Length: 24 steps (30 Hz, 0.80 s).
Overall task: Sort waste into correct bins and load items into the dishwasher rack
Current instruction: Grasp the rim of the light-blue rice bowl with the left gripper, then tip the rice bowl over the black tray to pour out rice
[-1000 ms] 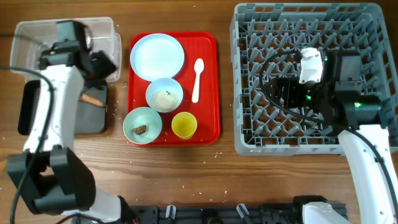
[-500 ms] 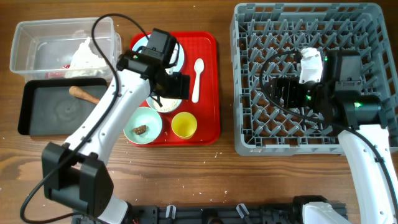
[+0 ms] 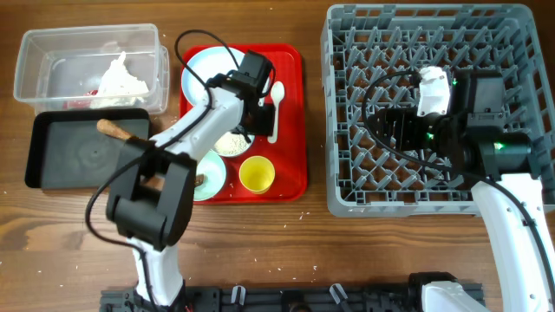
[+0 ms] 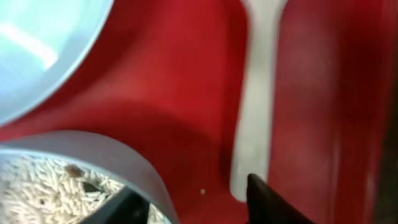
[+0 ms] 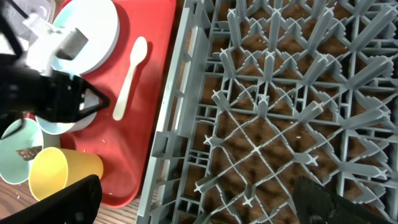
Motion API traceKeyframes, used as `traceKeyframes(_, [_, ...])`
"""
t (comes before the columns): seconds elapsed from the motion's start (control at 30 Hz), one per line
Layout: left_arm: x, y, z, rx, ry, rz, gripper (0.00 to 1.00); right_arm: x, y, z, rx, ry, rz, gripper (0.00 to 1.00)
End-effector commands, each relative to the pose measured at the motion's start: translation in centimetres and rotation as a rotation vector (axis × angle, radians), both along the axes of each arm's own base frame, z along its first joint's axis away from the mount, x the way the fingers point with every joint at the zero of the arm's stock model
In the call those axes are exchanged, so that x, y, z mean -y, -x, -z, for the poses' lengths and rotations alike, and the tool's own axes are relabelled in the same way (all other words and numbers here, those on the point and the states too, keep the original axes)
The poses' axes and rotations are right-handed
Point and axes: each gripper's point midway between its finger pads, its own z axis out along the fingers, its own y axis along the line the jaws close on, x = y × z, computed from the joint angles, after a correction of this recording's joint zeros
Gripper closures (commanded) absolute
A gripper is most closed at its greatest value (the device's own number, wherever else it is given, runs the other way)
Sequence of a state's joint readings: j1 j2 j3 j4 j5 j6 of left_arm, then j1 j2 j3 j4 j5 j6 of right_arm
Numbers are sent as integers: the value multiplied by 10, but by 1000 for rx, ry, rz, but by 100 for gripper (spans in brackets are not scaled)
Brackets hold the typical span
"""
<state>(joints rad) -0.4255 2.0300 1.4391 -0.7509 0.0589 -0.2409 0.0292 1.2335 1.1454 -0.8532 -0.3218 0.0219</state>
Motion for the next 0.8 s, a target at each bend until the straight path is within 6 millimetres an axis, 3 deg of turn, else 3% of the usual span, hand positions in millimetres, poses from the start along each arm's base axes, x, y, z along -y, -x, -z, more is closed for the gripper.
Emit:
traceKeyframes(0.0, [-3,4,16,-38,-15,-62,67,-4,-3,-5,6,-19,-8,0])
traceKeyframes(0.1, [-5,2,16,-29,-27,-68,79,-4,-3,-5,6,-19,-8,0])
traceKeyframes(0.2, [-13,0,15,-18,-62,-123,82,-4,-3,-5,6,-19,-8,0])
traceKeyframes(0.33, [-13,1,4,-25,-66,-123,94,-4,-3,-5,7,-19,-8,0])
traceKeyframes(0.7, [-11,-2,-52,43,-13,-170,96,-4,-3,-5,6,-19,-8,0])
traceKeyframes(0.77, [-15,2,-72,64,-1,-177,96,-4,-3,-5,6,-19,-8,0])
